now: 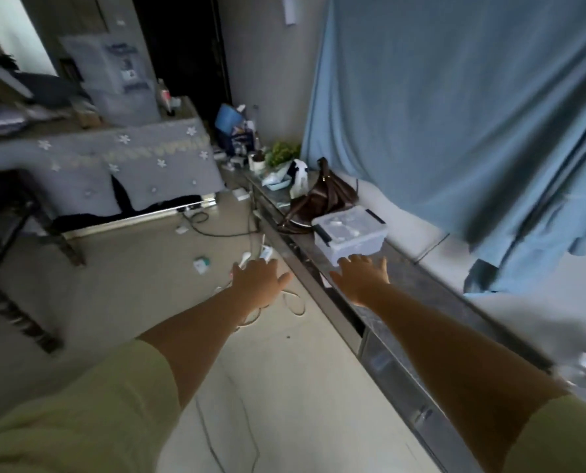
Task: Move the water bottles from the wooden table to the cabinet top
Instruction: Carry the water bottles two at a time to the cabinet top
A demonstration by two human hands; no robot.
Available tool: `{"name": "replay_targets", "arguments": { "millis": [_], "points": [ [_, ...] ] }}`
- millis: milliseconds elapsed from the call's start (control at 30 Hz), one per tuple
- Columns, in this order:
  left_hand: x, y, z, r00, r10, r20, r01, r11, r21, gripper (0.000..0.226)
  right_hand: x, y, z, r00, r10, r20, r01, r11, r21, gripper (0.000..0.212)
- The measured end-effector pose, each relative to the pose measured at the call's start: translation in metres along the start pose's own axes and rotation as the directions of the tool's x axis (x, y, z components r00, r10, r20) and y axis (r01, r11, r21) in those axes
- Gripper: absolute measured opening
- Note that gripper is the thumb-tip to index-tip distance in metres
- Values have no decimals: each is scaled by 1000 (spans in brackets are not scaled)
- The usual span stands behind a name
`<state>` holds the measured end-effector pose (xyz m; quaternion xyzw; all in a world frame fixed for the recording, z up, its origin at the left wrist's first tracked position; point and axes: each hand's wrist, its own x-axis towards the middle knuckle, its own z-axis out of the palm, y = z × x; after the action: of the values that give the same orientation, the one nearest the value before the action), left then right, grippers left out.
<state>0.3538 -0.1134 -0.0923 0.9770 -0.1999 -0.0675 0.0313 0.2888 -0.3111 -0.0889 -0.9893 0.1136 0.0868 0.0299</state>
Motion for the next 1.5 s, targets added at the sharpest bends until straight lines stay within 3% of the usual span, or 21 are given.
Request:
{"name": "replay_targets", "arguments": {
  "millis": [400, 700, 900, 1100, 1500],
  "points": [
    [-103, -251, -24, 924, -381, -26, 379, 923, -61, 58, 17, -279, -4, 927, -374, 19, 374, 924, -83, 52],
    [-148, -379, -30, 782, -623, 0, 618, 776, -129, 58, 43, -462, 3, 776, -629, 47, 629, 768, -122, 51],
    [-137, -462, -47, 686, -728, -6, 711, 672, -207, 49, 85, -555, -1, 680, -731, 64, 732, 669, -131, 50],
    [-105, -532, -79, 617, -786, -24, 776, 614, -146, 56, 154, -628, -30, 626, -778, 56, 776, 614, -145, 52],
    [-70, -625, -69, 571, -820, 34, 816, 562, -137, 59, 199, -744, -5, 539, -829, 150, 842, 529, -104, 54]
  ]
}}
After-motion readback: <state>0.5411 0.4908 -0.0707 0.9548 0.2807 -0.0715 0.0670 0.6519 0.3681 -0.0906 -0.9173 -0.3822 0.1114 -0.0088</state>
